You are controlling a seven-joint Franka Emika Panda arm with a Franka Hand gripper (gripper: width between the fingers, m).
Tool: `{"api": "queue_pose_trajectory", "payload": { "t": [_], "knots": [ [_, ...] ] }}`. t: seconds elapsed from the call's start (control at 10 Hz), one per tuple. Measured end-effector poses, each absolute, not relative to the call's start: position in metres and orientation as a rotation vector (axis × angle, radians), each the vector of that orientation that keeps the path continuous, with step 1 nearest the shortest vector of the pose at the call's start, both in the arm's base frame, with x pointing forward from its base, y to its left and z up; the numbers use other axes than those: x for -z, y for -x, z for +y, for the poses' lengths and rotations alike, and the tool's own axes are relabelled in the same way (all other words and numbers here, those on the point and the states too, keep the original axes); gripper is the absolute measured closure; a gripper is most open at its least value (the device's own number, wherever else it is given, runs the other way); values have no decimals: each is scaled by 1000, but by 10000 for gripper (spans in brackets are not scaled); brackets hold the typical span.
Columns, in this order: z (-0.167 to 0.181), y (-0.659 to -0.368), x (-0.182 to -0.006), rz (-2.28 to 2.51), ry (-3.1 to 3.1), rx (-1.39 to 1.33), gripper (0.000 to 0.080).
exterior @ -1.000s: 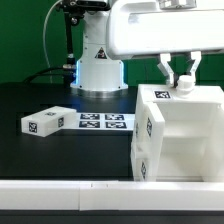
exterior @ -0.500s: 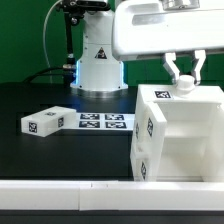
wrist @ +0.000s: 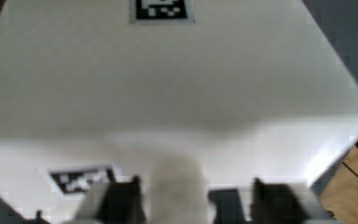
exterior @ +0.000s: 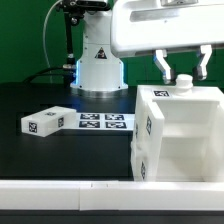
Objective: Assemble cabinet
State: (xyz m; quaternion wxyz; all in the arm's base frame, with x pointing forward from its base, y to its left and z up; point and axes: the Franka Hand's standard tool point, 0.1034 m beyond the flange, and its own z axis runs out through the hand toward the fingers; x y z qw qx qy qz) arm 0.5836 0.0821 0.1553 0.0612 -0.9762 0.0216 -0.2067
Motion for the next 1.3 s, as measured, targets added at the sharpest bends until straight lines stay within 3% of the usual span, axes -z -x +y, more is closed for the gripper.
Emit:
{"api": "queue_pose_trajectory", "payload": {
  "t": [0.1, 0.2, 0.3, 0.4, 1.0, 1.1, 1.3],
  "knots": [
    [83, -576, -158, 90, 2948, 609, 262],
    [83, -567, -159, 107, 2948, 592, 262],
    [79, -559, -154, 134, 2950, 571, 85],
    [81, -554, -149, 133, 2954, 555, 26],
    [65, -555, -156, 124, 2969, 514, 3],
    [51, -545, -164, 147, 2981, 481, 3],
    [3, -529, -155, 131, 3013, 506, 3]
  ]
}}
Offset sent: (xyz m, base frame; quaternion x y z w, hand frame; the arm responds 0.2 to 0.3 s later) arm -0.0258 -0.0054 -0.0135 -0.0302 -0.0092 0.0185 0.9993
